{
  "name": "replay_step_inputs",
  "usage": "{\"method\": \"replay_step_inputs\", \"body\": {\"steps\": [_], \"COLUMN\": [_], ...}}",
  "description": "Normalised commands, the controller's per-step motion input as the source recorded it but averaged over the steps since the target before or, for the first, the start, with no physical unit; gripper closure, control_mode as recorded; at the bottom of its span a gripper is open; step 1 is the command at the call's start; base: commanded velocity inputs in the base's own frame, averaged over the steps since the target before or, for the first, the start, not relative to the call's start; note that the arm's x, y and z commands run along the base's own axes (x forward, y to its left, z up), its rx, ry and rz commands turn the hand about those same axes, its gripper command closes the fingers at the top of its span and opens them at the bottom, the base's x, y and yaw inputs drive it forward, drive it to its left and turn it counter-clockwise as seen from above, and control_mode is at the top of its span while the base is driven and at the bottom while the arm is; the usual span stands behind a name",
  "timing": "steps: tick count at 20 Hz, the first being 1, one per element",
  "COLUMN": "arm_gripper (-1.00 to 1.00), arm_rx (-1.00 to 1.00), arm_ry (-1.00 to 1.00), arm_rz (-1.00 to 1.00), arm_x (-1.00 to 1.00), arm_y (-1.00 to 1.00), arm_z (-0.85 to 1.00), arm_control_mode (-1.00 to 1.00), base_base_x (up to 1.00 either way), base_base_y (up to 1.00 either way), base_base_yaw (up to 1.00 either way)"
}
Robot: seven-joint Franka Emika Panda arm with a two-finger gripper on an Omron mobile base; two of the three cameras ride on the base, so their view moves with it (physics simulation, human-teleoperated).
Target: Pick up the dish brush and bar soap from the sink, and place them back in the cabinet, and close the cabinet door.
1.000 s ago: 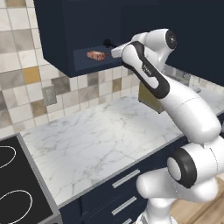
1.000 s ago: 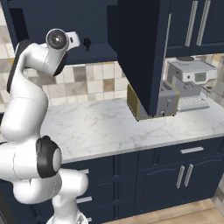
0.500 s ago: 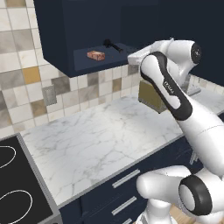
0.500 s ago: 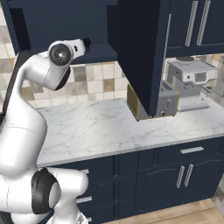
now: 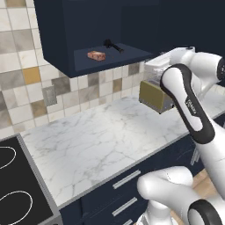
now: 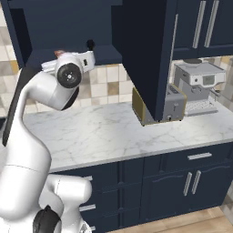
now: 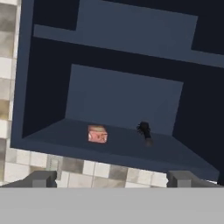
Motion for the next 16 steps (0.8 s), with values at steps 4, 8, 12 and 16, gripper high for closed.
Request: {"method": "replay_step_inputs", "body": {"steps": [4, 8, 12, 16], "arm_gripper": [-1.0, -1.0, -1.0, -1.0], "arm_rx": [0.05, 0.06, 0.04, 0.01], "arm_ry": [-0.01, 0.0, 0.0, 0.0], "arm_rz": [0.0, 0.0, -0.02, -0.07], "arm_x": [-0.42, -0.32, -0.33, -0.34], "arm_y": [-0.36, -0.33, -0.33, -0.28], "arm_z": [0.01, 0.07, 0.08, 0.07], "arm_control_mode": [-1.0, -1.0, -1.0, -1.0], "base_base_x": [0.0, 0.0, 0.0, 0.0], "base_base_y": [0.0, 0.0, 0.0, 0.0], "base_base_yaw": [0.0, 0.0, 0.0, 0.0]}}
